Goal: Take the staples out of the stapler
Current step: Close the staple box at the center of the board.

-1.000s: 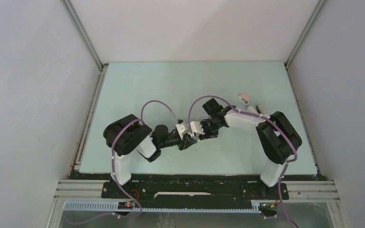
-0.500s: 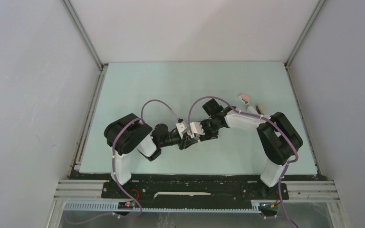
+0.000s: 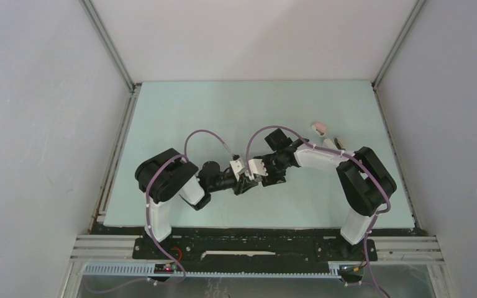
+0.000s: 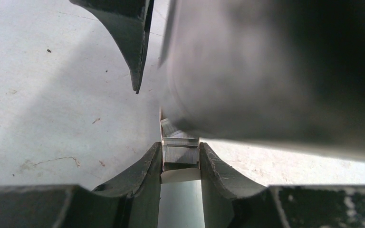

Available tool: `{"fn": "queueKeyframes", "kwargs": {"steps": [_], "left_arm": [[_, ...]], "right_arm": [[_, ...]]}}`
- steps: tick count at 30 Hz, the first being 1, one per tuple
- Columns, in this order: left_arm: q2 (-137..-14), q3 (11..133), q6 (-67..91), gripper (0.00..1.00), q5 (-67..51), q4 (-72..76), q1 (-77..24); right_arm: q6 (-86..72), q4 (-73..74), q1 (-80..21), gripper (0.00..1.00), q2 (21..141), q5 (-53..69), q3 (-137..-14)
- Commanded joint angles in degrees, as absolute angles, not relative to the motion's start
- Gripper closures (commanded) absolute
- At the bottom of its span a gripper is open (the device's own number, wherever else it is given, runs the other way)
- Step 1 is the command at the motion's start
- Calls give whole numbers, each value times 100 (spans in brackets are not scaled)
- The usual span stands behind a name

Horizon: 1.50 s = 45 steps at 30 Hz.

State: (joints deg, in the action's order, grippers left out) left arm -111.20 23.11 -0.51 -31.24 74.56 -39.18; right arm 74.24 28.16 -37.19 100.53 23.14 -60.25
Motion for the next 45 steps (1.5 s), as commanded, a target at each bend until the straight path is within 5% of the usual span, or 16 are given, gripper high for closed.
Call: {"fn": "queueKeyframes", "kwargs": {"steps": [1,24,45], "left_arm": [[-11132,2398,-334,63,-3092,6651,-3979],[-11190,2465,-368,63,-3248,6595,-4047],[-11124,2593,-614,63,-3595,6328,-4025]], "right_arm": [[7309,2940,-3726,27,9912,2611,-5897],[7577,3376,-2914,24,9920,2777,-5961],[7993,3606,-2931,54,10337,2783,-6290]]}}
